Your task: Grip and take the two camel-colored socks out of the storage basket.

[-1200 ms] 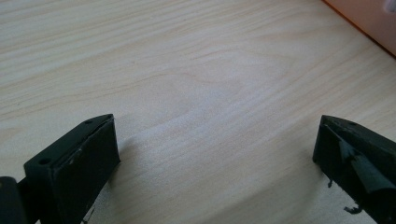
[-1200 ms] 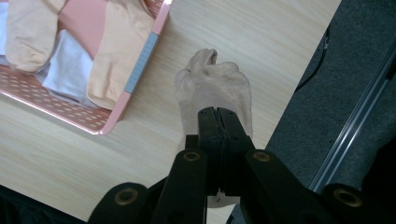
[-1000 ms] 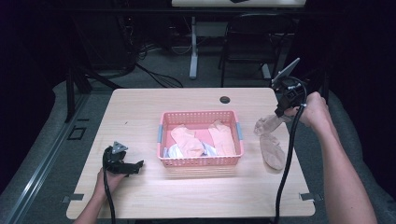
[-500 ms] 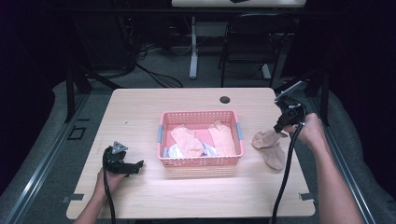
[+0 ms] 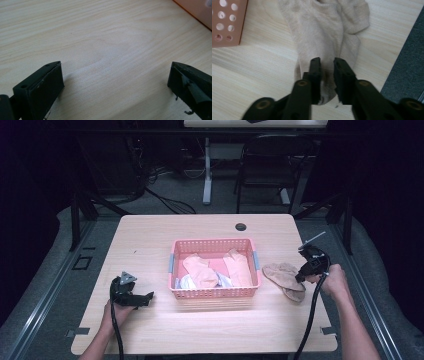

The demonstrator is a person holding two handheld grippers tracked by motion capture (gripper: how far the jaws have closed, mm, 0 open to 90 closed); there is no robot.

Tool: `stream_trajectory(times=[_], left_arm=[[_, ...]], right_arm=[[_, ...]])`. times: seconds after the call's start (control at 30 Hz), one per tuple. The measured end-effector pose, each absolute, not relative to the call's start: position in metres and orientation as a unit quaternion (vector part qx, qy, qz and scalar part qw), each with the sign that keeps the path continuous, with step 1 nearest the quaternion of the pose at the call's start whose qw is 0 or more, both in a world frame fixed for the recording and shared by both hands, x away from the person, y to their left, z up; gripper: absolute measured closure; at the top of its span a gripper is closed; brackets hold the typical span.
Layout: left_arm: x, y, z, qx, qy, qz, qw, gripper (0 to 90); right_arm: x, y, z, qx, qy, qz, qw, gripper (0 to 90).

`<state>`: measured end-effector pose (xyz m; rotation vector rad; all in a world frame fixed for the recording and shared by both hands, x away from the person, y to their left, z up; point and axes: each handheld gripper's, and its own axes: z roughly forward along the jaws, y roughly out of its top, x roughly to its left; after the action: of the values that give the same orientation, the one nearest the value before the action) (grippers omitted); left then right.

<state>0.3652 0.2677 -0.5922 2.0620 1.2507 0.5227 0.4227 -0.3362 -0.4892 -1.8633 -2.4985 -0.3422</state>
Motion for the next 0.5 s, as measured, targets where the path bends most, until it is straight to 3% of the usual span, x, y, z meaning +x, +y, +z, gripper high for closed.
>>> stream_trajectory(times=[0.3, 0.5], left_arm=[[0.365, 0.268, -0.592, 0.789, 0.479, 0.2, 0.329, 0.0], [0.365, 0.268, -0.592, 0.789, 0.479, 0.2, 0.33, 0.0]], right_arm=[[0.401, -0.334, -0.471, -0.59, -0.792, -0.155, -0.025, 32.9], [0.379, -0.328, -0.458, -0.578, -0.794, -0.179, -0.052, 19.1]])
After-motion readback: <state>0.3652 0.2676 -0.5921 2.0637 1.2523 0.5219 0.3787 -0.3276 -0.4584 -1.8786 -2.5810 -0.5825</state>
